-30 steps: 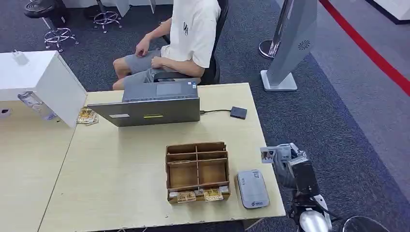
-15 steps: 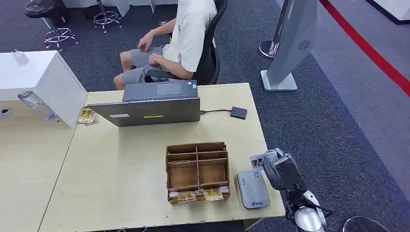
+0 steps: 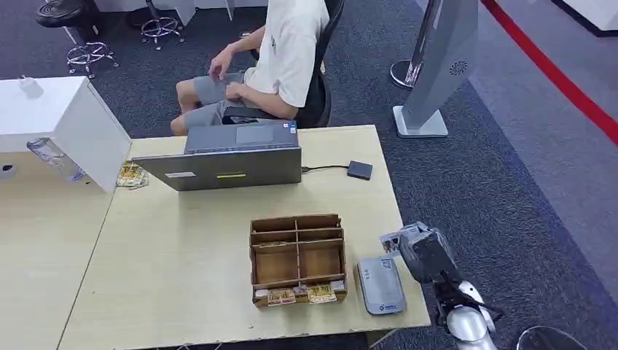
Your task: Pass the card to the sensor for recognition and then transmit it.
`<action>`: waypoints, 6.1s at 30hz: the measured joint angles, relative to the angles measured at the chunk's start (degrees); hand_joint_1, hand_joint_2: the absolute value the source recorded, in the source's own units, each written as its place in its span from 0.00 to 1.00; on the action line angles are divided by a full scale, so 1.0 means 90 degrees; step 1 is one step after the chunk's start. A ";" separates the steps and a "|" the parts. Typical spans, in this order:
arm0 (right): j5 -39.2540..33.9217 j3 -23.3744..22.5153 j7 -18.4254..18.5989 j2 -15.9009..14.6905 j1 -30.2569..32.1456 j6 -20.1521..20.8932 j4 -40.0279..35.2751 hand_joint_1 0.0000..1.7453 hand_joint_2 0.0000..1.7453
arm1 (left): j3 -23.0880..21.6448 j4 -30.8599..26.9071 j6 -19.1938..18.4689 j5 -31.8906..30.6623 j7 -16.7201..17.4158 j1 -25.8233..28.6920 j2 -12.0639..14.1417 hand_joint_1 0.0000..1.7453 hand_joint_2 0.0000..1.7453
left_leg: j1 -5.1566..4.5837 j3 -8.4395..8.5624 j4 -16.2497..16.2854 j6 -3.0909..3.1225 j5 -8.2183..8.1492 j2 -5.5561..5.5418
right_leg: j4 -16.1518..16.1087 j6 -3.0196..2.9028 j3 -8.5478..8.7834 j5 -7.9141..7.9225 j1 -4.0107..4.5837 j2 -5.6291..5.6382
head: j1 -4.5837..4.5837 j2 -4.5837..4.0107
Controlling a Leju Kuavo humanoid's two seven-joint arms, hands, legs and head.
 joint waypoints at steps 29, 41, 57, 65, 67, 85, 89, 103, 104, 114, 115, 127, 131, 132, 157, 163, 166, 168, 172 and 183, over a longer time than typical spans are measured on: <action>-0.0007 0.0459 0.0082 -0.1173 -0.0425 0.2016 0.0772 1.00 1.00 | 0.0024 0.0000 -0.0287 0.0282 0.0228 0.0083 -0.0034 0.00 1.00 | -0.0001 0.0000 0.0001 0.0001 0.0000 0.0000 | 0.0000 0.0001 0.0000 0.0001 0.0000 -0.0001 | -0.0002 0.0000; 0.0408 0.0916 0.0165 -0.1190 -0.0586 0.1877 0.0918 1.00 1.00 | 0.0058 0.0000 -0.0287 0.0398 0.0245 0.0088 -0.0080 0.00 1.00 | 0.0000 0.0001 0.0001 0.0001 0.0000 0.0000 | 0.0000 0.0000 0.0000 0.0001 0.0000 0.0000 | -0.0002 0.0000; 0.0631 0.1392 0.0226 -0.1389 -0.0720 0.1906 0.0891 1.00 1.00 | 0.0063 0.0000 -0.0284 0.0525 0.0199 0.0107 -0.0104 0.00 1.00 | -0.0001 0.0003 0.0002 0.0001 0.0000 0.0000 | 0.0000 0.0001 0.0003 0.0001 -0.0001 0.0000 | 0.0000 0.0000; 0.0852 0.1528 0.0282 -0.1459 -0.0863 0.1794 0.1003 1.00 1.00 | 0.0063 0.0000 -0.0284 0.0590 0.0187 0.0119 -0.0119 0.00 1.00 | -0.0001 0.0007 0.0002 0.0001 0.0000 0.0001 | 0.0000 0.0001 0.0005 0.0001 0.0000 0.0001 | -0.0002 0.0000; 0.0901 0.1549 0.0299 -0.1462 -0.0929 0.1736 0.1069 1.00 1.00 | 0.0063 0.0000 -0.0284 0.0607 0.0185 0.0119 -0.0119 0.00 1.00 | -0.0001 0.0009 0.0002 0.0001 0.0000 0.0002 | 0.0000 0.0001 0.0006 0.0002 0.0000 0.0001 | -0.0002 0.0000; 0.1080 0.1586 0.0430 -0.1464 -0.1201 0.1525 0.1527 1.00 1.00 | 0.0063 0.0000 -0.0284 0.0658 0.0185 0.0122 -0.0121 0.00 1.00 | -0.0001 0.0024 0.0003 0.0001 0.0000 0.0004 | -0.0002 0.0006 0.0021 0.0006 0.0000 0.0003 | -0.0002 0.0000; 0.1149 0.1586 0.0405 -0.1450 -0.1237 0.1317 0.1605 1.00 1.00 | 0.0063 0.0000 -0.0282 0.0687 0.0185 0.0122 -0.0124 0.00 1.00 | 0.0000 0.0022 0.0002 0.0001 0.0000 0.0004 | -0.0002 0.0006 0.0021 0.0006 0.0001 0.0002 | 0.0000 0.0000; 0.1796 0.0954 -0.0563 0.0219 -0.0433 -0.2486 -0.0601 1.00 1.00 | 0.0039 0.0000 -0.0170 0.0617 0.0228 0.0117 -0.0221 0.00 1.00 | 0.0003 0.0011 -0.0001 -0.0001 0.0001 -0.0001 | 0.0001 0.0001 0.0009 0.0001 0.0001 0.0001 | -0.0002 0.0000; 0.1872 0.0954 -0.0644 0.0319 -0.0362 -0.2621 -0.0844 1.00 1.00 | 0.0029 0.0000 -0.0170 0.0578 0.0228 0.0116 -0.0223 0.00 1.00 | 0.0002 0.0008 -0.0001 -0.0001 0.0001 -0.0001 | 0.0001 0.0001 0.0007 0.0000 0.0001 0.0001 | 0.0000 0.0000; 0.3243 0.1005 -0.1423 0.1119 -0.0256 -0.3123 -0.1872 1.00 1.00 | -0.0175 0.0000 -0.0243 0.0303 0.0245 0.0091 -0.0226 0.00 1.00 | 0.0001 0.0007 -0.0001 0.0000 0.0002 0.0002 | 0.0001 0.0003 0.0007 0.0004 -0.0001 0.0001 | -0.0002 0.0000; 0.3444 0.1003 -0.1534 0.1212 -0.0286 -0.3123 -0.1880 1.00 1.00 | -0.0182 0.0000 -0.0267 0.0245 0.0250 0.0086 -0.0226 0.00 1.00 | 0.0001 0.0007 -0.0001 -0.0001 0.0002 0.0003 | 0.0001 0.0003 0.0007 0.0004 -0.0001 0.0001 | -0.0002 0.0000; 0.5873 0.0979 -0.2028 0.2159 -0.1469 -0.3123 -0.1105 1.00 1.00 | -0.0248 0.0027 -0.0464 -0.0529 0.0384 0.0036 -0.0214 0.00 1.00 | 0.0004 0.0007 -0.0001 -0.0004 0.0006 0.0003 | 0.0004 0.0000 0.0007 0.0006 0.0001 0.0005 | 0.0000 0.0000; 0.6492 0.0981 -0.1611 0.2283 -0.2055 -0.3123 -0.0596 1.00 1.00 | -0.0272 0.0036 -0.0515 -0.0729 0.0408 0.0018 -0.0211 0.00 1.00 | 0.0003 0.0006 0.0000 0.0003 0.0011 0.0002 | 0.0004 0.0000 0.0007 0.0009 -0.0001 0.0003 | 0.0000 0.0000; 0.6669 0.0998 -0.1442 0.2288 -0.2178 -0.3123 -0.0510 1.00 1.00 | -0.0272 0.0036 -0.0532 -0.0780 0.0428 0.0015 -0.0211 0.00 1.00 | 0.0003 0.0005 0.0000 0.0003 0.0011 0.0001 | 0.0004 0.0000 0.0007 0.0009 -0.0001 0.0002 | 0.0000 0.0000; 0.7531 0.3794 0.2688 0.1343 -0.4702 -0.3126 0.2087 1.00 1.00 | -0.0284 0.0049 -0.0916 -0.1530 0.0721 -0.0154 -0.0209 0.00 1.00 | 0.0002 0.0004 0.0002 0.0003 0.0011 0.0000 | 0.0004 0.0000 0.0003 0.0010 0.0000 0.0004 | 0.0000 0.0000; 0.7531 0.4311 0.3077 0.1251 -0.5059 -0.3126 0.2915 1.00 1.00 | -0.0291 0.0049 -0.0969 -0.1635 0.0733 -0.0179 -0.0209 0.00 1.00 | 0.0002 0.0004 0.0001 0.0003 0.0011 0.0002 | 0.0004 0.0000 0.0002 0.0010 0.0001 0.0006 | 0.0000 0.0000; 0.7531 0.4517 0.3169 0.1244 -0.5165 -0.3126 0.3321 1.00 1.00 | -0.0294 0.0049 -0.0998 -0.1644 0.0748 -0.0182 -0.0211 0.00 1.00 | 0.0002 0.0004 0.0002 0.0003 0.0011 0.0001 | 0.0004 0.0000 0.0002 0.0010 0.0001 0.0005 | 0.0000 0.0000; 0.7531 0.4614 0.3240 0.1241 -0.5220 -0.3128 0.3527 1.00 1.00 | -0.0294 0.0049 -0.1018 -0.1644 0.0763 -0.0184 -0.0209 0.00 1.00 | 0.0002 0.0004 0.0002 0.0003 0.0011 0.0003 | 0.0004 0.0000 0.0002 0.0010 0.0000 0.0007 | -0.0002 0.0000; 0.7531 0.4753 0.3349 0.1231 -0.5281 -0.3131 0.3774 1.00 1.00 | -0.0294 0.0051 -0.1027 -0.1656 0.0782 -0.0188 -0.0211 0.00 1.00 | 0.0002 0.0004 0.0002 0.0003 0.0011 0.0002 | 0.0004 0.0000 0.0002 0.0010 0.0001 0.0006 | -0.0002 0.0000; 0.7531 0.4889 0.3582 0.1129 -0.5286 -0.3131 0.3910 1.00 1.00 | -0.0294 0.0051 -0.1035 -0.1739 0.0792 -0.0185 -0.0211 0.00 1.00 | 0.0002 0.0003 0.0002 0.0003 0.0011 0.0003 | 0.0003 0.0000 0.0001 0.0010 0.0000 0.0007 | -0.0002 0.0000</action>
